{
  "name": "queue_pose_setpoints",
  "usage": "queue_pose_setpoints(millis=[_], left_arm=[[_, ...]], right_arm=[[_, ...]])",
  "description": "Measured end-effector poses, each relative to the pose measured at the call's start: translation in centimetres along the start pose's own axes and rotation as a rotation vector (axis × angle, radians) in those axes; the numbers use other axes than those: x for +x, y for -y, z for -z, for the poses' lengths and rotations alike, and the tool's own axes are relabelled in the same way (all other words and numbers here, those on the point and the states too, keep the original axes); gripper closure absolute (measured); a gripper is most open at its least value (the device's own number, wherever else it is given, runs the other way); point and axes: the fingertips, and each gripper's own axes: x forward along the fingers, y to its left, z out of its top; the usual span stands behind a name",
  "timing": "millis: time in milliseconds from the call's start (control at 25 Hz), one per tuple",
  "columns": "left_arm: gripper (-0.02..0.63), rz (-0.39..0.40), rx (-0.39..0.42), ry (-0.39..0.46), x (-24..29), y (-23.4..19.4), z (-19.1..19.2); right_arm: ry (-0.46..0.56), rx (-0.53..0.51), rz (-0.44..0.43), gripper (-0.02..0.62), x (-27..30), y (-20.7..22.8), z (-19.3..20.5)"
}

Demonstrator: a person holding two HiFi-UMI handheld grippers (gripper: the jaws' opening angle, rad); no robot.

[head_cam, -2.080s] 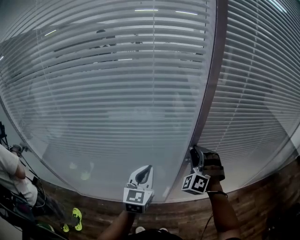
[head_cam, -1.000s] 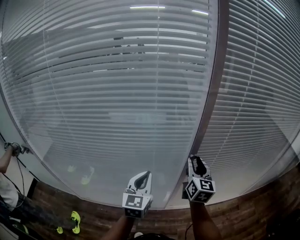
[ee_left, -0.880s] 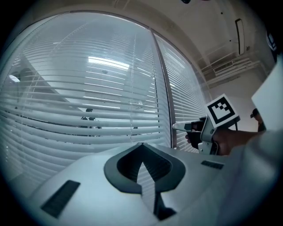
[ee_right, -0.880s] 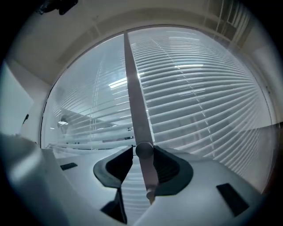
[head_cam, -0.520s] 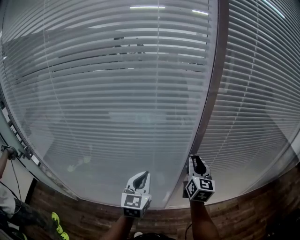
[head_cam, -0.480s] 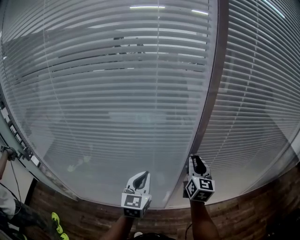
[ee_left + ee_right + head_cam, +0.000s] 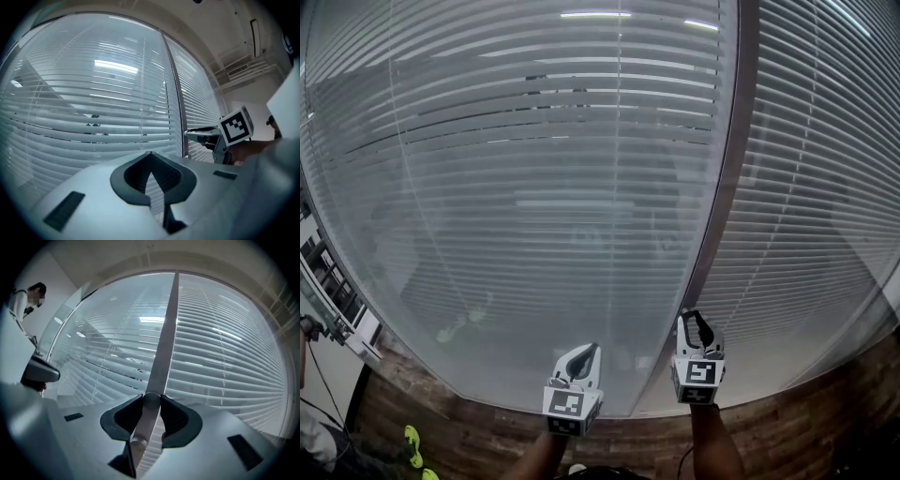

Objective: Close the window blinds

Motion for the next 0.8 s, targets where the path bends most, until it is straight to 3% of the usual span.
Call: queue_pose_setpoints(millis=[160, 280, 520, 800], left_arm=[[0.606, -0.001, -0.006, 0.007, 0.7, 0.1, -0.9], [0.606, -0.008, -0.004, 0.013, 0.9, -0.2, -0.8], [0.606, -0.008, -0.004, 0.009, 0.7, -0.4, -0.3], [0.606, -0.007, 0.000, 0.008, 0.9, -0.3, -0.2]], right_arm=[[-0.018, -0.116, -0.064, 0.472, 0.9, 0.5, 0.2], [-0.039, -0.267, -0.090, 0.472, 1.0, 0.2, 0.5], [-0.081, -0.746, -0.029, 0.471, 0.6, -0.7, 1.1], [-0.096, -0.979, -0.046, 0.471, 0.7, -0.7, 1.6]])
